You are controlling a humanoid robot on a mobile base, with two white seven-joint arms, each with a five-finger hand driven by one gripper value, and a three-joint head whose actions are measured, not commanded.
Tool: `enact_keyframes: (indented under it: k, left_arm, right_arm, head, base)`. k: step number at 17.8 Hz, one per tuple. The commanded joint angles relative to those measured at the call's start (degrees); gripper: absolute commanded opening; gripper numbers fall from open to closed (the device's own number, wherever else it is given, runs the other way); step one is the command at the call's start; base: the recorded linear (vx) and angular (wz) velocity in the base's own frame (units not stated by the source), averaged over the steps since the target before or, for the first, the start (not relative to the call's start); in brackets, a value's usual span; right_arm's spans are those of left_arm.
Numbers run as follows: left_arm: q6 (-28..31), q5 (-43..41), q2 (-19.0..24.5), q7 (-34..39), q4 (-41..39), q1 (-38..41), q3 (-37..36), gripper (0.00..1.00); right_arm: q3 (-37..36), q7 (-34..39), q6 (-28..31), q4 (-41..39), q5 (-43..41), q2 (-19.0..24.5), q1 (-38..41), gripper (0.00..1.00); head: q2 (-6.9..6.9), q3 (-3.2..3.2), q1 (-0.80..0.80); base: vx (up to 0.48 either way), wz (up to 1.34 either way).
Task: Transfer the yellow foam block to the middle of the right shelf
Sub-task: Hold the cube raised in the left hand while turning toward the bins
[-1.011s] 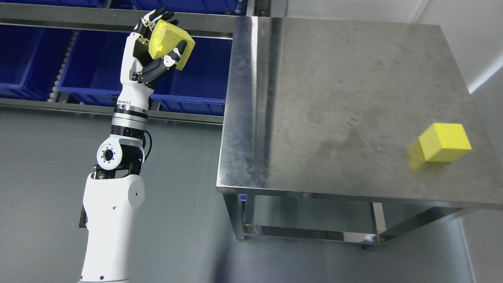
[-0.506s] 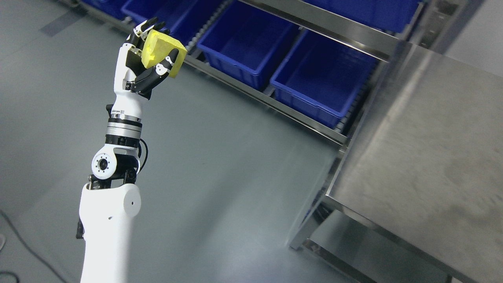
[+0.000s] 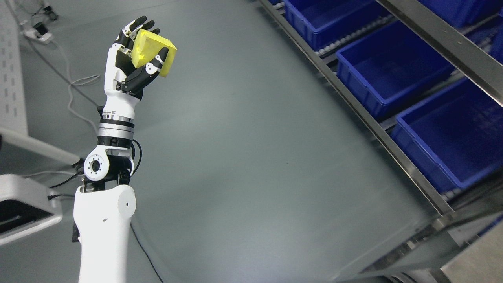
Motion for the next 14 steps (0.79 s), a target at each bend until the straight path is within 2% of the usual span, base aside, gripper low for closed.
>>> enact_keyframes:
  k: [1,6,14]
  left_arm:
    - [0.28,0.02,0.92,-0.03,-1.54,0.01,1.27,0.54]
    - [1.60,0.02,0.92,0.24,-2.94,-0.43,1.53,0.54]
    - [2.13,0.02,0.92,0.06,-3.56,-0.34,2.15,0.54]
  right_arm:
    - [0.01,0.00,0.05,-1.00,0.18,-1.00,0.09,1.00]
    - [0.01,0.00,0.05,-1.00,0.18,-1.00,0.09,1.00]
    - [0.01,0.00,0.05,-1.00,0.18,-1.00,0.09,1.00]
  head:
    - [0.00,0.00,0.00]
    - [0.00,0.00,0.00]
    - [0.00,0.00,0.00]
  base:
    - [0.047,0.89]
    - [0.075,0.71]
    - [0.120,0.23]
